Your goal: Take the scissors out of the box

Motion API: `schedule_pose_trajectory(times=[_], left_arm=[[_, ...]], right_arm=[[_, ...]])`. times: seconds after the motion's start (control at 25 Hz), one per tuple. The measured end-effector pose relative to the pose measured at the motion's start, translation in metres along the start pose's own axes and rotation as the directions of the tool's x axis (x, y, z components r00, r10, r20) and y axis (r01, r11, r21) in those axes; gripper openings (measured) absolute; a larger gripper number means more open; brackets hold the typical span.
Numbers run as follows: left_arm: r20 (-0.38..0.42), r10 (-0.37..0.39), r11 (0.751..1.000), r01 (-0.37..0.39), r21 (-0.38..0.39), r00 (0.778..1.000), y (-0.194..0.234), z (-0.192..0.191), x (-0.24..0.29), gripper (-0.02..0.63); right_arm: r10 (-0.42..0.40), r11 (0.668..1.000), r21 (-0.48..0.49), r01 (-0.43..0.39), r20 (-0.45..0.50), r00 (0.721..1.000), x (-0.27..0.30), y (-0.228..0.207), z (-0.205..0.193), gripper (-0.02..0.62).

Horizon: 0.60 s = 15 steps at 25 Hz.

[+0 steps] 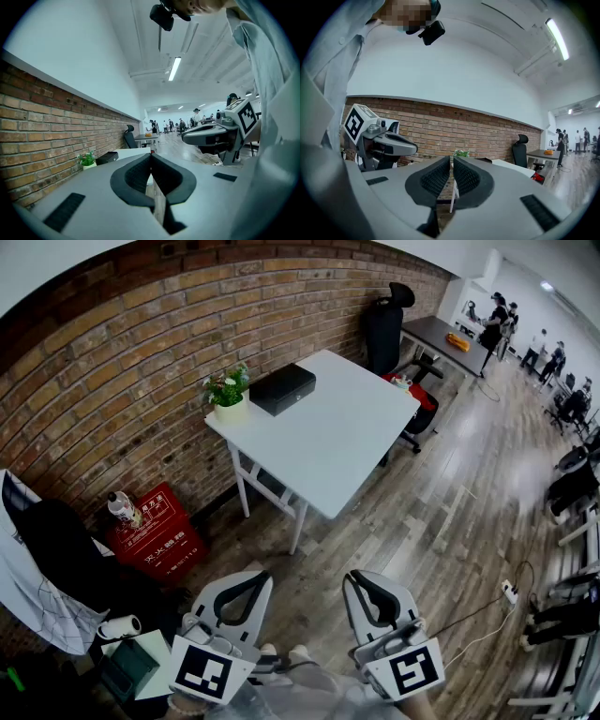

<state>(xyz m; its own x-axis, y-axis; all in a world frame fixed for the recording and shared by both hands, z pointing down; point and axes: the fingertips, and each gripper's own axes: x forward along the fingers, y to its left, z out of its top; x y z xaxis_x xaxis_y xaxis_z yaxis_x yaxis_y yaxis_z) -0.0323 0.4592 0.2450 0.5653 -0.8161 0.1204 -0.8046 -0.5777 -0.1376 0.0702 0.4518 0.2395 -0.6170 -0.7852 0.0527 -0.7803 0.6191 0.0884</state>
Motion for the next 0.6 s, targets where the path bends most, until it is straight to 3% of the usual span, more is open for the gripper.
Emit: schedule_pose_trajectory(times=[0.6], left_arm=[[0.002, -0.006, 1.000, 0.006, 0.004, 1.000, 0.006, -0.003, 0.002, 0.017]], right_arm=[[0.013, 0.999, 0.035, -0.012, -0.042, 0.999, 0.005, 0.002, -0.013, 0.054]])
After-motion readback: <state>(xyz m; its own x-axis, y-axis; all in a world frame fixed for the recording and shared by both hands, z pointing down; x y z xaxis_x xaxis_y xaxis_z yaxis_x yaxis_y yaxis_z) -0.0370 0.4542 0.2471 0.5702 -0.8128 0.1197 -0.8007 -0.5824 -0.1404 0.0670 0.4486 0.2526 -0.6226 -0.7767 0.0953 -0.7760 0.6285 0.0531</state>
